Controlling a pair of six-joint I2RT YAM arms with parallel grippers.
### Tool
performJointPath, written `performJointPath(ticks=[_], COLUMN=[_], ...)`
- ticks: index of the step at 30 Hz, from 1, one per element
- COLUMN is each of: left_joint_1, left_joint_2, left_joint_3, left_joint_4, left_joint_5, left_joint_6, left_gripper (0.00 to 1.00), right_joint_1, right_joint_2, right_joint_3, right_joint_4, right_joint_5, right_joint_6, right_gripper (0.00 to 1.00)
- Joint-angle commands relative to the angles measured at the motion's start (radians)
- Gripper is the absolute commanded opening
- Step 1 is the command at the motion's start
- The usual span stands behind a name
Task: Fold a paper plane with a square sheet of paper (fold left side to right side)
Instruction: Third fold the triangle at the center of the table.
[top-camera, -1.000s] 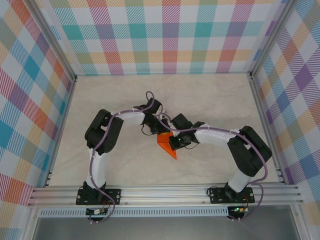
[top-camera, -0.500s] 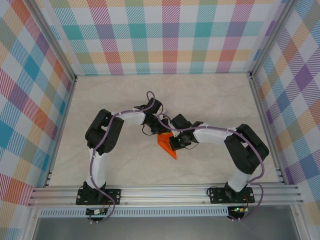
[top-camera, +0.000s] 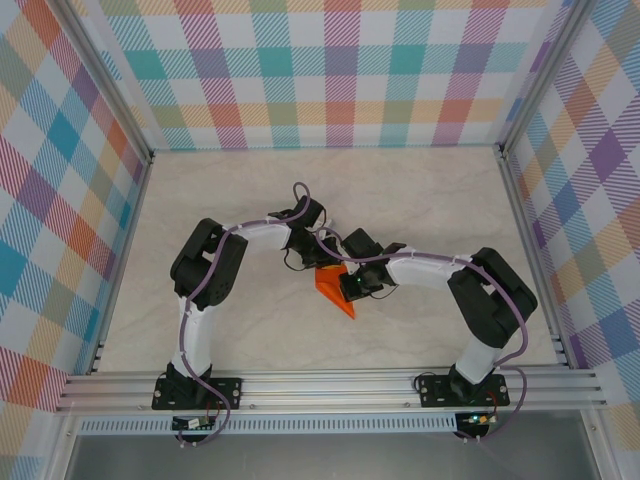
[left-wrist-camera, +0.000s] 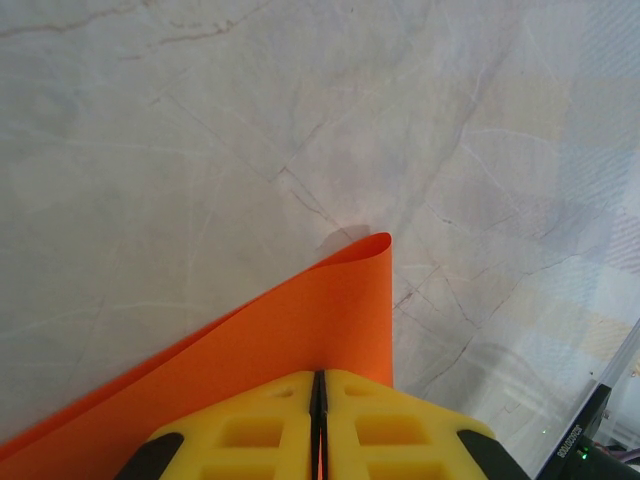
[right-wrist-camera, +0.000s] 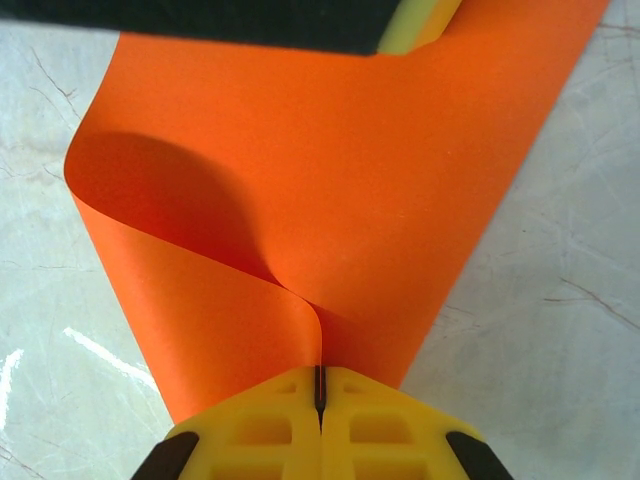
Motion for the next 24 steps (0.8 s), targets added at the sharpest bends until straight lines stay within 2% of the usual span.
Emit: performJointPath(ticks=[1, 21, 24], left_joint_1=[-0.027, -0.027, -0.027], left_joint_2=[0.042, 0.046, 0.033], left_joint_3=[-0.009, -0.008, -0.008], left_joint_4=[-0.041, -0.046, -0.049], left_joint_5=[-0.039, -0.045, -0.040], left_joint_6=[0.010, 0.015, 0.022], left_gripper=[0.10, 0.10, 0.13], right_joint_1=[-0.007, -0.007, -0.006], right_joint_2=[0.017, 0.020, 0.029], right_joint_3=[0.007, -0.018, -0.021], right_joint_4=[-0.029, -0.031, -0.039], right_joint_5=[0.005, 0.000, 0.005], right_joint_6=[0.011, 0.030, 0.030], right_gripper=[0.00, 0.00, 0.00])
